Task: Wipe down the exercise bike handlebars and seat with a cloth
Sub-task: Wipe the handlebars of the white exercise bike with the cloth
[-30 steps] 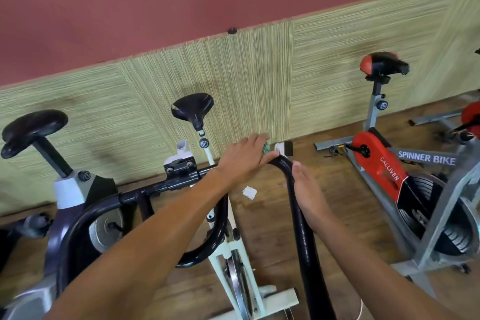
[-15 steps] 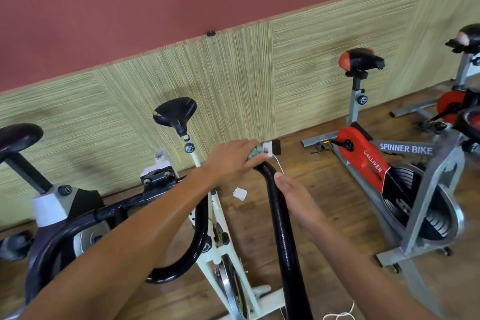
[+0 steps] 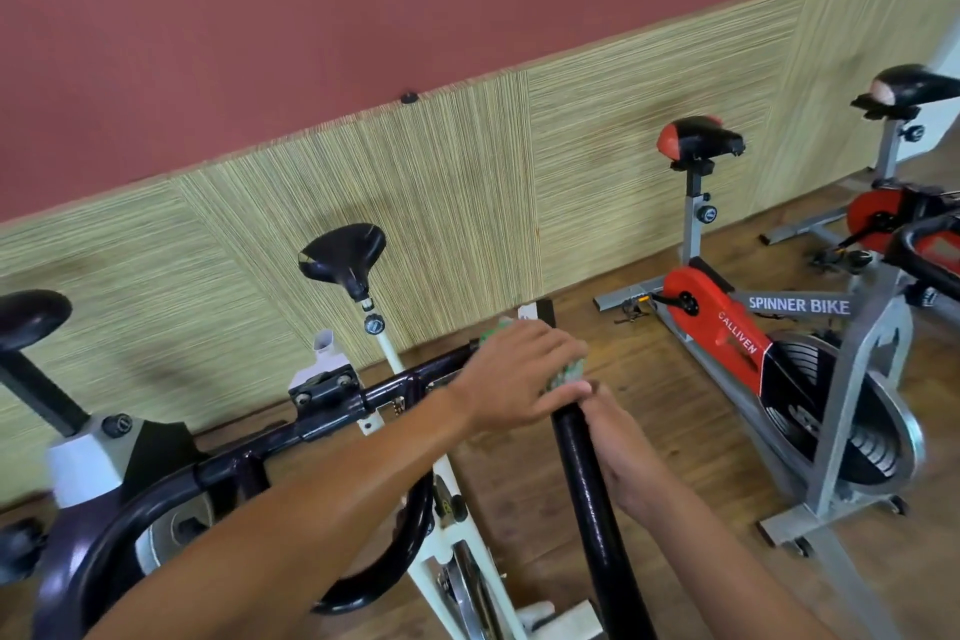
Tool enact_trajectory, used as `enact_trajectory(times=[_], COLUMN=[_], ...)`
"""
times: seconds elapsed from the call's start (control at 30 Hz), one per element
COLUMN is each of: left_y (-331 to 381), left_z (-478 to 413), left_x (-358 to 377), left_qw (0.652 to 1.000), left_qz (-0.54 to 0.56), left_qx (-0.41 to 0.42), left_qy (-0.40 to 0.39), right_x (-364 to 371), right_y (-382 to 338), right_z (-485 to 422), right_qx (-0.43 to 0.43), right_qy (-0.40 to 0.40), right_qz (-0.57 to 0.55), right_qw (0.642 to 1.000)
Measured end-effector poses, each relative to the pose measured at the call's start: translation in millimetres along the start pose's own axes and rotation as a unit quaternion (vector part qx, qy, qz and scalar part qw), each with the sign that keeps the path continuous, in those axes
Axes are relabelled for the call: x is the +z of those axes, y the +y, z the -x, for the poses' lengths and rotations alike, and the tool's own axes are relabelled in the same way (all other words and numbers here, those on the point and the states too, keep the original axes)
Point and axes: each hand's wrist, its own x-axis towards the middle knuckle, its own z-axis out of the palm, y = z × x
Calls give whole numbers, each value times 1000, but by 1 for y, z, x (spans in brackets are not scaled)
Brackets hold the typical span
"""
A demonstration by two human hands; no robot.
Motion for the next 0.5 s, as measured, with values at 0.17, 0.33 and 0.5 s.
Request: enact_trajectory(times=[0.17,0.33,0.5], left_y=[-2,17,68], left_z=[-1,-6,21], left_x=[-3,-3,-9], left_qw=[999,994,971], left_qz=[51,106,217], left_qx=[-5,-12,62], left_qy=[16,38,82], right_x=[-29,-39,-43], right_y=[10,-1,-24], right_z=[-1,-17,-26], right_qx=[-30,-26,-12], right_qy=[16,-13,-50], right_qz=[-193,-167,-141], right_qw=[981,986,989])
